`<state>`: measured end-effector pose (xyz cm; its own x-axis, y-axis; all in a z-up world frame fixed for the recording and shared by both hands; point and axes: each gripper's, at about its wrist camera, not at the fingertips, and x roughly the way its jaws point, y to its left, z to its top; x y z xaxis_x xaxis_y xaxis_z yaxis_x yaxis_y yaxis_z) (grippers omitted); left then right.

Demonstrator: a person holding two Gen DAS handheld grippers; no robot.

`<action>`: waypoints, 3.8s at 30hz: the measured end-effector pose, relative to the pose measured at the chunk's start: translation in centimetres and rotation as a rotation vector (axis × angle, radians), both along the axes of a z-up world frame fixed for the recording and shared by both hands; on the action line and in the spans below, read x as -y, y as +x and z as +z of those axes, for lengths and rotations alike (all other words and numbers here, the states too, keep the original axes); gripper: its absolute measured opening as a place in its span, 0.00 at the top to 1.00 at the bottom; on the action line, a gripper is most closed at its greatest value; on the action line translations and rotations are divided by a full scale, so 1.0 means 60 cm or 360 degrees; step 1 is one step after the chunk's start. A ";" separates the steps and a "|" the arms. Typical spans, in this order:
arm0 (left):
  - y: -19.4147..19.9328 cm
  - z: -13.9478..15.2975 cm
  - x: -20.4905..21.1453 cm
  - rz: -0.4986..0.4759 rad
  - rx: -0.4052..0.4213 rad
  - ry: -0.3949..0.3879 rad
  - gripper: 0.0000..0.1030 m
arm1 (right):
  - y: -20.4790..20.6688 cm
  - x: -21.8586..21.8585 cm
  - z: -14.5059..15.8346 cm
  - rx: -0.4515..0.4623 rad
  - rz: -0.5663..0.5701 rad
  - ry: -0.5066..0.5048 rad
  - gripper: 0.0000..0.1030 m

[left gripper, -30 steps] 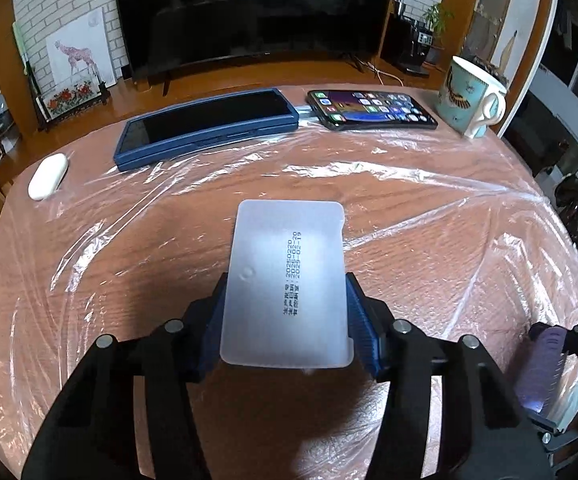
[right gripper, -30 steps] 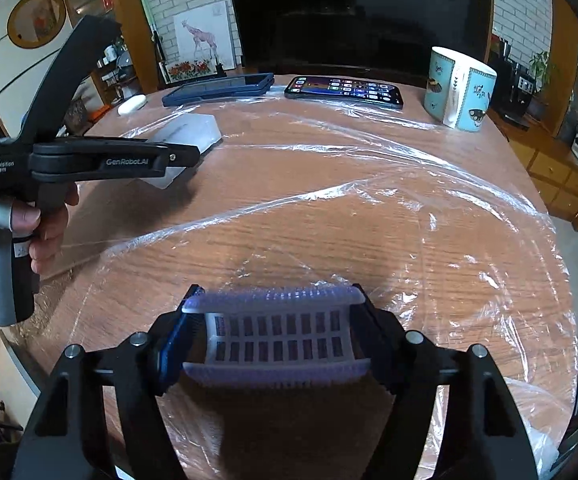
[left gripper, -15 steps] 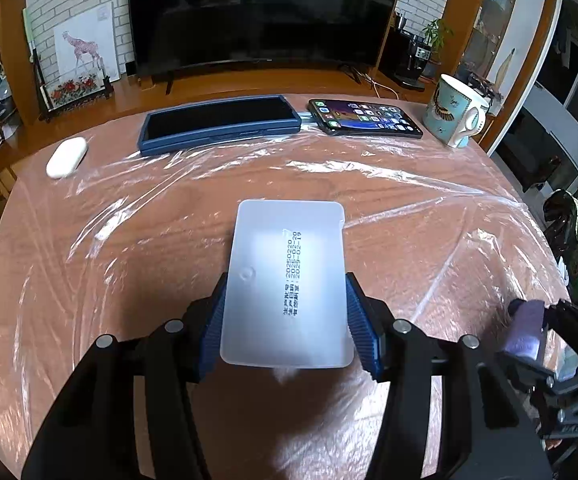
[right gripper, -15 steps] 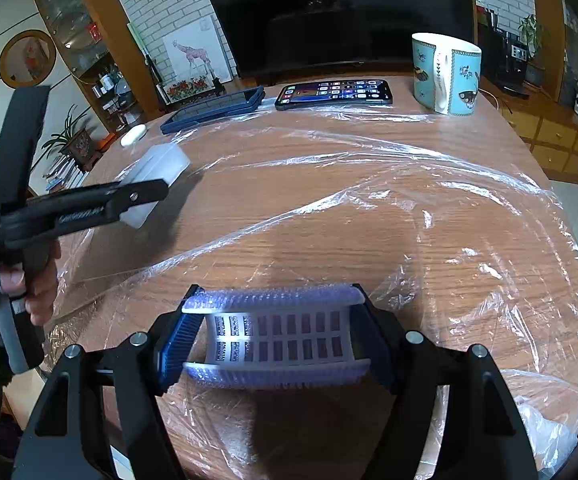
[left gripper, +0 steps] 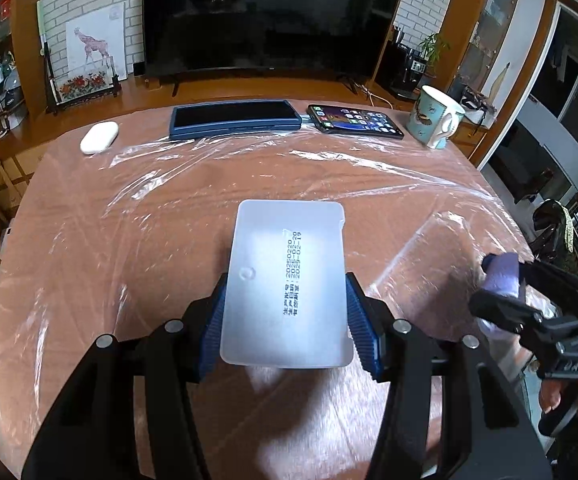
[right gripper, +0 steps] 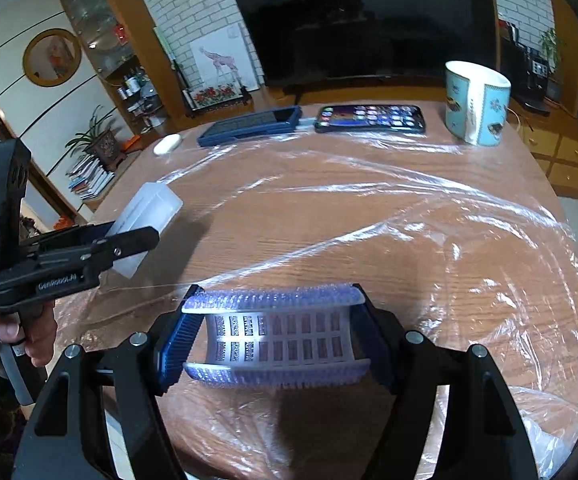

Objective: Collect trash

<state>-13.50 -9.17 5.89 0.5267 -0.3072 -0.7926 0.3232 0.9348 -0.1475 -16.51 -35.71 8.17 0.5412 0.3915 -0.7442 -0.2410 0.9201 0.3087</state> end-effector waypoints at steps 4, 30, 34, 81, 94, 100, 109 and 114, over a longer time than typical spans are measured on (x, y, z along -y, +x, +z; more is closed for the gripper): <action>-0.024 0.009 -0.013 0.0004 0.0005 -0.0028 0.46 | -0.011 -0.010 0.012 0.0018 0.0034 0.0005 0.31; -0.145 0.032 -0.035 -0.0099 0.0037 -0.0059 0.46 | -0.104 -0.038 0.052 0.0080 0.0142 0.0007 0.31; -0.167 0.038 -0.031 -0.0164 0.0044 -0.0057 0.46 | -0.124 -0.040 0.059 0.0085 0.0167 0.0010 0.31; -0.316 -0.150 0.036 -0.0599 -0.0302 0.0251 0.46 | -0.262 -0.065 -0.100 -0.0267 0.0339 -0.0070 0.31; -0.302 -0.215 0.041 -0.0570 -0.0357 0.0336 0.46 | -0.254 -0.082 -0.163 -0.0317 0.0339 -0.0156 0.30; -0.300 -0.229 0.042 -0.0572 -0.0366 0.0346 0.24 | -0.244 -0.074 -0.186 -0.0403 0.0289 -0.0137 0.13; -0.311 -0.097 0.009 -0.0615 -0.0172 0.0142 0.24 | -0.257 -0.034 -0.052 -0.0157 0.0281 -0.0117 0.12; -0.227 0.027 -0.048 -0.0318 0.0220 0.0061 0.03 | -0.169 0.024 0.034 0.0155 0.0026 -0.0268 0.04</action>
